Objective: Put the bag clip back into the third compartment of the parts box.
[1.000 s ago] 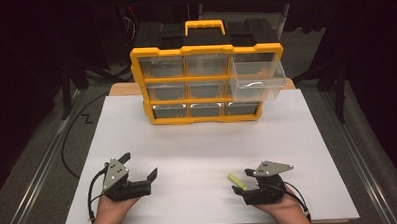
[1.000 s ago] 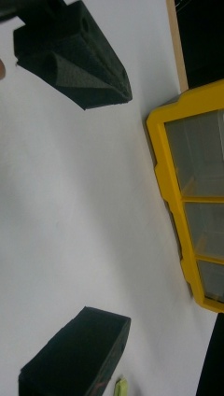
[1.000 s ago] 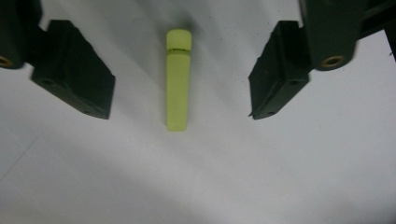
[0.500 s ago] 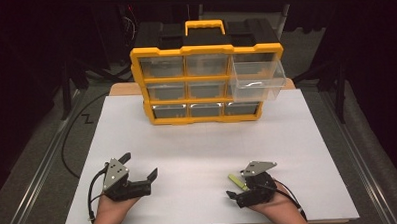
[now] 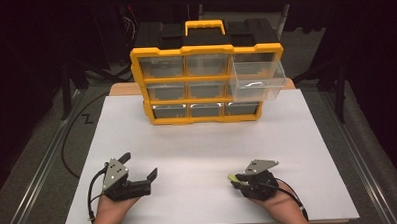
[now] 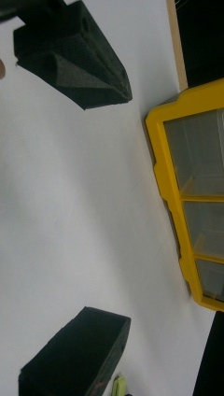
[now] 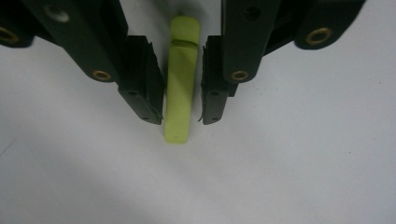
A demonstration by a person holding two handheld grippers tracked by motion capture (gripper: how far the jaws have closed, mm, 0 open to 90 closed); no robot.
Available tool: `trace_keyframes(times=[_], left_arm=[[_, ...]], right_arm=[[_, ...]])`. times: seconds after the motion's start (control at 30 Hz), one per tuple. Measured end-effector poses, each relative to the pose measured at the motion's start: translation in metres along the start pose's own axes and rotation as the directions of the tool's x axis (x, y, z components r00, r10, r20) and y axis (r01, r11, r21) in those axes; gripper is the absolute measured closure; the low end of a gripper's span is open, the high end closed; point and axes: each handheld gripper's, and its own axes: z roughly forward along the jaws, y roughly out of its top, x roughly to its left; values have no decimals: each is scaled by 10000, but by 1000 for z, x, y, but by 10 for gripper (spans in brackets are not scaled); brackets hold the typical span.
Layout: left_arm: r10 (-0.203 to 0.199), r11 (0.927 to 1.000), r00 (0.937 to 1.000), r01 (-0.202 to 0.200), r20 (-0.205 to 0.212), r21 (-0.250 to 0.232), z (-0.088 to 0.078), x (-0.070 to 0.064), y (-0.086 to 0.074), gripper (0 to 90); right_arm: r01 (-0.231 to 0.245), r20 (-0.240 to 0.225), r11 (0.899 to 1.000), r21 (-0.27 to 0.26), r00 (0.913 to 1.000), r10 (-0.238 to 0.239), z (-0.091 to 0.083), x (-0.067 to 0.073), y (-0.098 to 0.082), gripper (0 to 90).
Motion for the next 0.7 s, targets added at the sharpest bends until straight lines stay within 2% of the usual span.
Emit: trace_keyframes(times=[0.27, 0.53, 0.7], left_arm=[[47, 10000, 10000, -47, 22, 25, 0, 0, 0, 3], [0, 10000, 10000, 0, 36, -33, -1, 0, 0, 3], [-121, 9999, 9997, 122, 195, -92, -1, 1, 0, 3]], right_arm=[[446, 48, 9990, -33, 9990, -446, 1, 1, 0, 791], [392, -179, 9992, -84, 9991, -393, -2, -4, 1, 792], [49, -223, 9994, -346, 9997, -57, -12, -14, -2, 792]])
